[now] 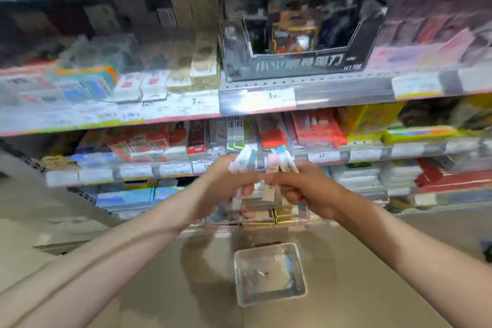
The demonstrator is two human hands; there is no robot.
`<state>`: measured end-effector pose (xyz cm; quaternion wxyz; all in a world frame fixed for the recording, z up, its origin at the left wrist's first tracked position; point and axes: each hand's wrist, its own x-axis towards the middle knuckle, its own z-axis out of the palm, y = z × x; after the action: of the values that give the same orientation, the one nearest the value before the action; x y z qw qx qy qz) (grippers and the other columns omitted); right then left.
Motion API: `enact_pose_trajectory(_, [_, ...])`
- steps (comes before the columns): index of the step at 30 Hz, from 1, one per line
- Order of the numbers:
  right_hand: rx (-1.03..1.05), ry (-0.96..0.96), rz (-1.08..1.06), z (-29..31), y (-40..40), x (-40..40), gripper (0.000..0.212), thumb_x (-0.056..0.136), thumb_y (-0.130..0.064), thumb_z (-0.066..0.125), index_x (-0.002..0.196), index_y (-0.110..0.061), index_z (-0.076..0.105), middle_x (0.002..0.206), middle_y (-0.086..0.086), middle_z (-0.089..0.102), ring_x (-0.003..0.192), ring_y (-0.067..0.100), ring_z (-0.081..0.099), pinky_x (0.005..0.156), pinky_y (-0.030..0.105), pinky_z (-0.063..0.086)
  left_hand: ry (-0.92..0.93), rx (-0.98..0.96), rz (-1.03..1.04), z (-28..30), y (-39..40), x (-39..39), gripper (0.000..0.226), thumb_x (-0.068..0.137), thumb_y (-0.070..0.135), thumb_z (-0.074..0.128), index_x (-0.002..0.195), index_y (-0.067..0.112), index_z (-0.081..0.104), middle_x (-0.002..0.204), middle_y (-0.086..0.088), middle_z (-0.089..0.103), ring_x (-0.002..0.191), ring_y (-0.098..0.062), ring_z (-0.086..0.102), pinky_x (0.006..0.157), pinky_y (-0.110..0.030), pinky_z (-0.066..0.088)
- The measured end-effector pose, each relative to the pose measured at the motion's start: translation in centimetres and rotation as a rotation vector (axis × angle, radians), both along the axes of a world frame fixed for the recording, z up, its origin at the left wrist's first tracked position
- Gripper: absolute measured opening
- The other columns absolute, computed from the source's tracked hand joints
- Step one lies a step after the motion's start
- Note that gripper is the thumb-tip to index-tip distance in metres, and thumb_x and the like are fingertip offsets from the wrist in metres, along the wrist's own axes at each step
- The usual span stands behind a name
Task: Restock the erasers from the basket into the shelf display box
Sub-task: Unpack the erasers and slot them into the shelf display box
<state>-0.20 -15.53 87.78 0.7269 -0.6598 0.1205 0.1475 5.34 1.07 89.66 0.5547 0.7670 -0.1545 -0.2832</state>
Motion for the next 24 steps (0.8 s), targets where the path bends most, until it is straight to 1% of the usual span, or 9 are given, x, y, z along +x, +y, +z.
enact_pose_trajectory(2, [0.005,-0.068,0.022,4.5,0.1,0.0,0.013,0.081,-0.012,0.064,0.07,-0.013,0.058,0.041,-0.012,0.032,0.037,0.003,0.021,0.037,0.015,0.015,-0.017,-0.033,-0.005,4.1,0.2,0.5,0.029,0.066,0.026,0.075,0.051,0.02,0.051,0.04,0.005,0.046,0.038,-0.011,0.034,0.043,-0.021,0.022])
enact_pose_trajectory(6, [0.019,-0.179,0.014,12.3,0.3,-0.5,0.006,0.082,-0.011,0.062,0.077,-0.014,0.061,0.043,-0.012,0.03,0.036,0.003,0.019,0.035,0.014,0.014,-0.043,-0.151,-0.122,11.6,0.9,1.3,0.022,0.078,0.013,0.071,0.062,0.013,0.055,0.043,0.004,0.044,0.039,-0.009,0.035,0.042,-0.017,0.027])
enact_pose_trajectory(9, [-0.003,-0.229,-0.016,16.1,0.8,-0.8,0.025,0.085,-0.011,0.06,0.061,-0.019,0.06,0.041,-0.012,0.03,0.036,0.004,0.019,0.035,0.014,0.012,-0.117,-0.147,-0.176,15.8,1.0,1.3,0.017,0.066,0.02,0.075,0.066,0.012,0.06,0.054,-0.007,0.049,0.042,-0.011,0.037,0.042,-0.016,0.03])
enact_pose_trajectory(12, [0.018,-0.277,-0.044,18.8,1.2,-1.0,0.025,0.084,-0.01,0.059,0.061,-0.019,0.057,0.039,-0.013,0.033,0.034,0.002,0.02,0.035,0.015,0.012,-0.155,-0.127,-0.219,18.3,0.8,1.4,0.014,0.064,0.015,0.074,0.07,0.011,0.062,0.054,-0.001,0.056,0.042,-0.008,0.042,0.042,-0.015,0.034])
enact_pose_trajectory(14, [0.021,-0.33,-0.046,20.4,1.4,-0.9,0.014,0.083,-0.01,0.059,0.07,-0.014,0.061,0.041,-0.011,0.038,0.033,0.001,0.021,0.034,0.013,0.013,-0.179,-0.124,-0.251,19.7,0.6,1.3,0.016,0.067,0.006,0.076,0.073,0.007,0.061,0.048,0.004,0.052,0.04,-0.006,0.041,0.042,-0.015,0.034])
enact_pose_trajectory(16, [0.026,-0.366,-0.051,21.4,1.3,-0.7,0.013,0.084,-0.009,0.059,0.071,-0.013,0.06,0.041,-0.01,0.04,0.033,0.001,0.022,0.033,0.013,0.014,-0.196,-0.117,-0.247,20.8,0.2,1.2,0.015,0.075,0.0,0.071,0.072,0.006,0.057,0.043,0.005,0.048,0.037,-0.004,0.038,0.038,-0.012,0.031])
enact_pose_trajectory(20, [-0.014,-0.422,-0.057,22.7,0.8,-0.3,0.024,0.084,-0.012,0.06,0.061,-0.018,0.063,0.042,-0.009,0.036,0.035,0.003,0.023,0.035,0.014,0.016,-0.137,-0.174,-0.275,22.0,-0.2,1.6,0.013,0.075,0.009,0.07,0.069,0.011,0.058,0.043,0.004,0.044,0.04,-0.007,0.034,0.04,-0.014,0.027])
enact_pose_trajectory(23, [0.009,-0.517,0.01,23.9,-0.4,0.0,0.004,0.08,-0.019,0.064,0.084,-0.019,0.065,0.044,-0.01,0.039,0.038,0.004,0.023,0.039,0.017,0.014,0.024,-0.277,-0.308,22.4,-0.2,2.3,0.011,0.071,0.014,0.068,0.062,0.02,0.066,0.044,0.006,0.042,0.038,-0.003,0.034,0.04,-0.014,0.024])
enact_pose_trajectory(24, [0.049,-0.536,0.062,24.3,-1.0,0.3,0.015,0.078,-0.023,0.064,0.093,-0.02,0.065,0.048,-0.006,0.04,0.039,0.004,0.023,0.04,0.017,0.013,0.064,-0.3,-0.343,22.4,-0.3,2.5,0.011,0.069,0.016,0.072,0.06,0.021,0.066,0.043,0.008,0.043,0.036,-0.001,0.035,0.04,-0.014,0.025])
